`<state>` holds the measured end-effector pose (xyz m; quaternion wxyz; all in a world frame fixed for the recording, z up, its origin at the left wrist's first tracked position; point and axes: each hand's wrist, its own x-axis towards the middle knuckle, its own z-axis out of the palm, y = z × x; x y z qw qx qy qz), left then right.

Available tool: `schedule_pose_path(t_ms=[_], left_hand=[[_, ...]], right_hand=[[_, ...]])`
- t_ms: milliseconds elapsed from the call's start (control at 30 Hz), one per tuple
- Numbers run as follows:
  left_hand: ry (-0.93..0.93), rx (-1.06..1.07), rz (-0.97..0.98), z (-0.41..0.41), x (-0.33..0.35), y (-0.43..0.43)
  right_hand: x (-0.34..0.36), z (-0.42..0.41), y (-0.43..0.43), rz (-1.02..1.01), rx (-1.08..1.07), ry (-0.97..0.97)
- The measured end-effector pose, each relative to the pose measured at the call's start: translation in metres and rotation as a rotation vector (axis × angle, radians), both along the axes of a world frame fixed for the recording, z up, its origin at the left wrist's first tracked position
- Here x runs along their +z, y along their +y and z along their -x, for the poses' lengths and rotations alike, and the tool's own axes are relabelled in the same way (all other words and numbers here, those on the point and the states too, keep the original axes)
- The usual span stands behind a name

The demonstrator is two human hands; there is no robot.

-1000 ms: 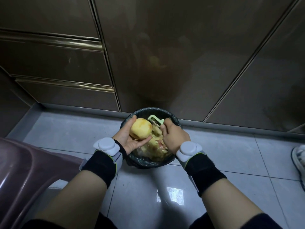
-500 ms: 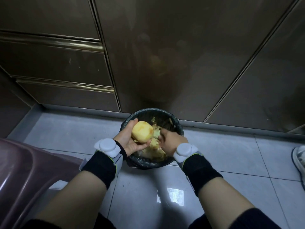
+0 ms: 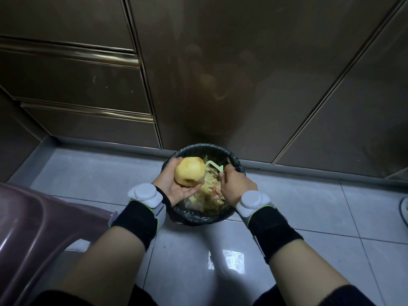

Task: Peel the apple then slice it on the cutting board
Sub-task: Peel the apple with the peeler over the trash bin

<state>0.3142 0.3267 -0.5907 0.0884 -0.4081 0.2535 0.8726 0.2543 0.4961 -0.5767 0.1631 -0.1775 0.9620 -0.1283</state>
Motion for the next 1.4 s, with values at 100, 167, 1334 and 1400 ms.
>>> schedule_pose_path(t_ms=[100,167,1334,1400], left_hand=[[0.002,-0.013,0.012,0.001,0.002,0.0],[0.008,-0.016,-0.004,0.001,0.001,0.0],[0.008,-0.098,0.007,-0.001,0.002,0.005],[0.011,-0.081,0.004,-0.001,-0.001,0.003]], right_hand=[[0.002,-0.001,-0.002,0.053,-0.008,-0.013],[0.003,-0.002,-0.004,0.042,-0.011,-0.027],[-0.001,0.0,0.005,-0.128,0.075,-0.181],[0.001,0.002,0.006,-0.084,0.032,-0.122]])
